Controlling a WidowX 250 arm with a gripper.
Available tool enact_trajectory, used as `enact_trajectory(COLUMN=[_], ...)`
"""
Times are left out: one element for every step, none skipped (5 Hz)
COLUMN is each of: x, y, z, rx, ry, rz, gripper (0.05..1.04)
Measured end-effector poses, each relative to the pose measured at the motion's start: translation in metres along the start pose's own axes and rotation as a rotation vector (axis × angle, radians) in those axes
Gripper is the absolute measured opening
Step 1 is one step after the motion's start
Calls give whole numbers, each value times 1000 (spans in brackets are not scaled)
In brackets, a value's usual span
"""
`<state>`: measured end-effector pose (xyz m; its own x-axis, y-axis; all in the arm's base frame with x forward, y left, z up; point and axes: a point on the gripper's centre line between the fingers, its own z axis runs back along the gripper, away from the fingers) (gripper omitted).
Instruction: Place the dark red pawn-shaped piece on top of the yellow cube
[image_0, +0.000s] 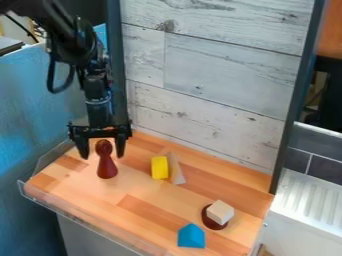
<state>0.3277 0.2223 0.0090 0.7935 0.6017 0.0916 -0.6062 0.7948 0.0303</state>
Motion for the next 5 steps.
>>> enact_trajectory(x=[8, 19, 28, 30, 28], y=[-1, -2, -6, -13, -26], z=[-9, -14, -12, -10, -10], rx=[2, 14, 20, 20, -5], ry=[14, 15, 6, -4, -5], rz=[16, 33, 30, 16, -12], gripper=[1001, 1001, 948, 667, 567])
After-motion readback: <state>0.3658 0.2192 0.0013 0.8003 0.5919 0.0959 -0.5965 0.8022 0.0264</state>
